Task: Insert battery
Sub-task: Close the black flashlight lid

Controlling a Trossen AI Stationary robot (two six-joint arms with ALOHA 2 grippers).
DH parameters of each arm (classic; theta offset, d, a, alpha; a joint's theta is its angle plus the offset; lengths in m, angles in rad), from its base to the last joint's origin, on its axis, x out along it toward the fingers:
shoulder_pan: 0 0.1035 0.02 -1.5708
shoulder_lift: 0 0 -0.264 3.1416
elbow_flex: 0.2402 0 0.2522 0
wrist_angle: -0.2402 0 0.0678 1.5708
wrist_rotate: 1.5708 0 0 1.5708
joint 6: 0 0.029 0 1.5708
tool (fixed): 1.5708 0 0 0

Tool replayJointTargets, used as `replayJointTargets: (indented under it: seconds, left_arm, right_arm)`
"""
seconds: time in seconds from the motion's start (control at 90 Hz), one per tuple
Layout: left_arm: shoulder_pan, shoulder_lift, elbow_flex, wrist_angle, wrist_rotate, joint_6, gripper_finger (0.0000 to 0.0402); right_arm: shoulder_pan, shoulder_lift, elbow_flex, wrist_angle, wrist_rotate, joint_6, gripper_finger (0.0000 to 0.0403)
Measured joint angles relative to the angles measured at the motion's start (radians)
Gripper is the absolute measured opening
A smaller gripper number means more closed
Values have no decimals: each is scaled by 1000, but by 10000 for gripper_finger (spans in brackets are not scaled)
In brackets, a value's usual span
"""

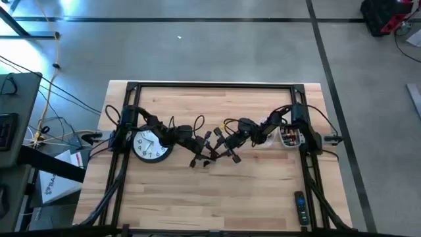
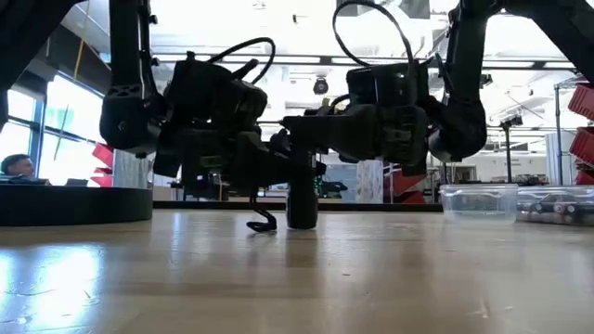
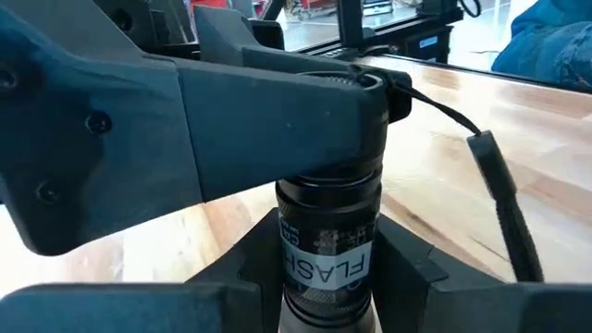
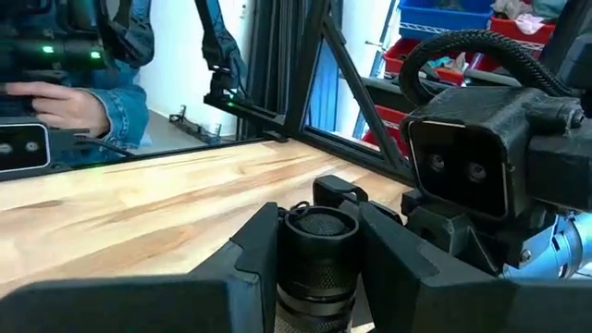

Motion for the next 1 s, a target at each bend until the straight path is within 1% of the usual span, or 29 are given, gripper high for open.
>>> replayJointTargets:
  seconds: [0.256, 0.7, 1.0]
  left_arm:
    - [6, 0, 0, -1, 7, -14, 96]
    - [5, 0, -1, 0, 8, -14, 96]
    - [5, 0, 0, 3, 0, -8, 97]
  right_arm:
    - [-13, 0, 20, -50, -48, -13, 87]
    - [-11, 0, 24, -54, -32, 10, 87]
    - [-23, 0, 25, -68, -71, -40, 87]
